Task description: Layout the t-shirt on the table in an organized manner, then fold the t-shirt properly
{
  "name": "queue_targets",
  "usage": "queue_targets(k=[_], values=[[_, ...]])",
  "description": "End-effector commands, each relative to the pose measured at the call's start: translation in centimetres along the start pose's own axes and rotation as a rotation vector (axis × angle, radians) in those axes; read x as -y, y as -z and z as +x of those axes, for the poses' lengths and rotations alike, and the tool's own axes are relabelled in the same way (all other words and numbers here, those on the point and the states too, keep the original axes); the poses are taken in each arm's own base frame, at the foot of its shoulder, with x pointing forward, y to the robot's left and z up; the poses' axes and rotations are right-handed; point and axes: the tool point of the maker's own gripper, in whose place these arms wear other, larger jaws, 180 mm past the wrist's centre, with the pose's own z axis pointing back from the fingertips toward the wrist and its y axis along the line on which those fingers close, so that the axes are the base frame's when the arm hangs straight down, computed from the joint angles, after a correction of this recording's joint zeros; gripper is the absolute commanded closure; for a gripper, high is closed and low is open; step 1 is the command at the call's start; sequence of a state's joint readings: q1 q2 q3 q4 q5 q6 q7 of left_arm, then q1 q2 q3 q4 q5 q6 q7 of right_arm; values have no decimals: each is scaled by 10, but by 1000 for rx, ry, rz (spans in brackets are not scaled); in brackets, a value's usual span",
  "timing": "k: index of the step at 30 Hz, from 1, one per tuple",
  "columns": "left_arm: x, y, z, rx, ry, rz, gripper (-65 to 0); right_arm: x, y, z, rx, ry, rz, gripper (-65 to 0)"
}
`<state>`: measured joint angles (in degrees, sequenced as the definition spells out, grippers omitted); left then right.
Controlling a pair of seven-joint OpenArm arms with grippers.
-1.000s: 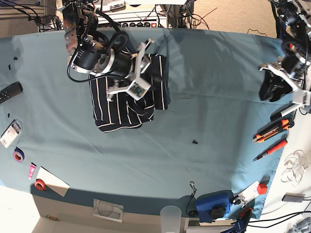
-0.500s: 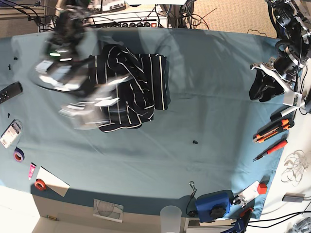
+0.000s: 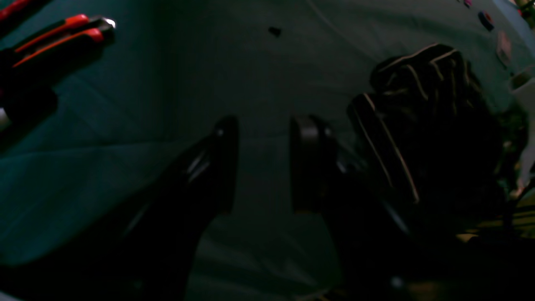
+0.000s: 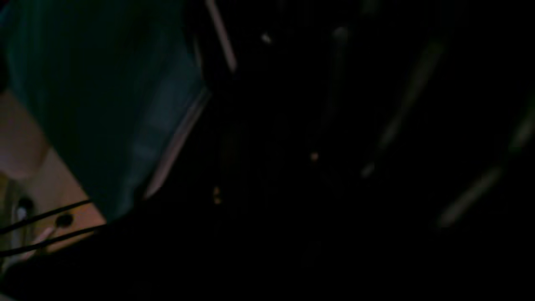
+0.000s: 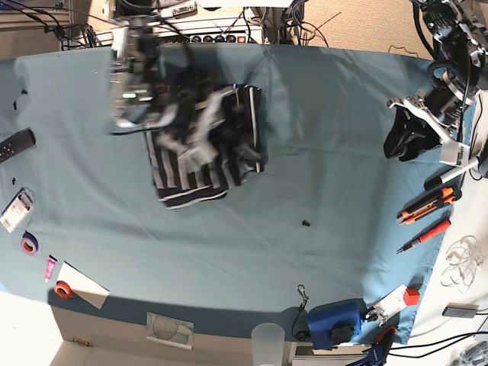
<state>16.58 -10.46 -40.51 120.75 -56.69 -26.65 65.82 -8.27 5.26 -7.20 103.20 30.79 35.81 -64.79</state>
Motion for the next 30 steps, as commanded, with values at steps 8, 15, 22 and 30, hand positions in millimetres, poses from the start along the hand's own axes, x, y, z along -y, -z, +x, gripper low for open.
queue_targets(k=[8, 15, 22, 30], values=[[5, -2, 12, 45, 21, -21, -215, -69, 18, 55, 98, -188, 205, -175], [5, -2, 12, 45, 21, -21, -215, -77, 16, 101, 179, -251, 209, -174], [8, -2, 13, 48, 15, -36, -215, -19, -22, 103, 231, -106, 89, -174], [49, 20, -4, -24, 39, -174, -215, 58, -75, 42, 204, 84, -99, -174]])
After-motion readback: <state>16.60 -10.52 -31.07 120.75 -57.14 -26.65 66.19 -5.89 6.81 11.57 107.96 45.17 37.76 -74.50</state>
